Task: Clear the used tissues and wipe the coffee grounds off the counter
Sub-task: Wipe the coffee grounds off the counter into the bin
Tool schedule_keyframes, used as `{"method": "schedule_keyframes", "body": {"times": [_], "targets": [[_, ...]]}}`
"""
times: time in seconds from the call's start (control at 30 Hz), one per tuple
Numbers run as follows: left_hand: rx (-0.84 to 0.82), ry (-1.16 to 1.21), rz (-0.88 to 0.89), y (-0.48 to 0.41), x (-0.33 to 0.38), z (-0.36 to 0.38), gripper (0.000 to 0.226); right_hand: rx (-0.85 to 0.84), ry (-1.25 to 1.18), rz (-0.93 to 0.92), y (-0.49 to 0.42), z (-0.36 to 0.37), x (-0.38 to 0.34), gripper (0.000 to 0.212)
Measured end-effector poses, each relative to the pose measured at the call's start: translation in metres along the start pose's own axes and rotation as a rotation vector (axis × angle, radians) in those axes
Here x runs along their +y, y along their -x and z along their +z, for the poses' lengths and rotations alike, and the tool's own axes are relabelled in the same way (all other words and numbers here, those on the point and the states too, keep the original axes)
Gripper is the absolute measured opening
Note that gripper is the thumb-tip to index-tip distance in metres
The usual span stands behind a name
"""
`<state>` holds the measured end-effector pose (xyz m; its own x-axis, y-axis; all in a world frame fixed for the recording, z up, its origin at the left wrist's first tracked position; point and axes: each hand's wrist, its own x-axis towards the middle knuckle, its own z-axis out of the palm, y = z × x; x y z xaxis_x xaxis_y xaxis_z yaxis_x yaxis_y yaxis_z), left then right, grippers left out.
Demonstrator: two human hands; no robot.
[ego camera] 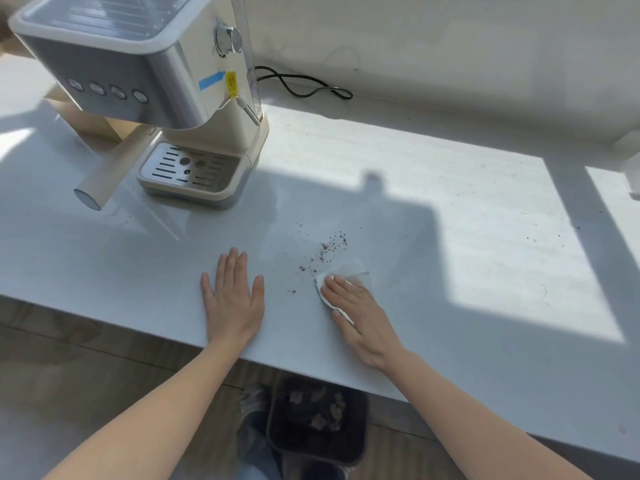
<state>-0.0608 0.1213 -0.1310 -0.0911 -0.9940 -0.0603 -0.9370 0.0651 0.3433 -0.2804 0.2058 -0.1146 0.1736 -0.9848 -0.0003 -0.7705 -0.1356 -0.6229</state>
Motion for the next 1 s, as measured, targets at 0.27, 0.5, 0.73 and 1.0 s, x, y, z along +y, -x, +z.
{"method": "schedule_keyframes", "body": {"times": [0.27, 0.5, 0.73, 1.0], "targets": [[0.001, 0.022, 0.003, 0.0, -0.002, 0.001, 0.055, 0.127, -0.422, 0.325, -0.004, -0.001, -0.014, 0.048], [-0.012, 0.026, 0.004, 0.0, -0.001, -0.002, 0.056, 0.353, -0.34, 0.542, 0.009, -0.027, 0.03, 0.047], [-0.028, -0.005, 0.009, 0.002, -0.001, -0.003, 0.066, 0.3, -0.089, 0.478, -0.013, -0.057, 0.077, 0.043], [-0.048, 0.001, -0.001, 0.002, 0.002, -0.006, 0.072, 0.205, 0.034, 0.395, -0.113, -0.07, 0.087, 0.044]]}}
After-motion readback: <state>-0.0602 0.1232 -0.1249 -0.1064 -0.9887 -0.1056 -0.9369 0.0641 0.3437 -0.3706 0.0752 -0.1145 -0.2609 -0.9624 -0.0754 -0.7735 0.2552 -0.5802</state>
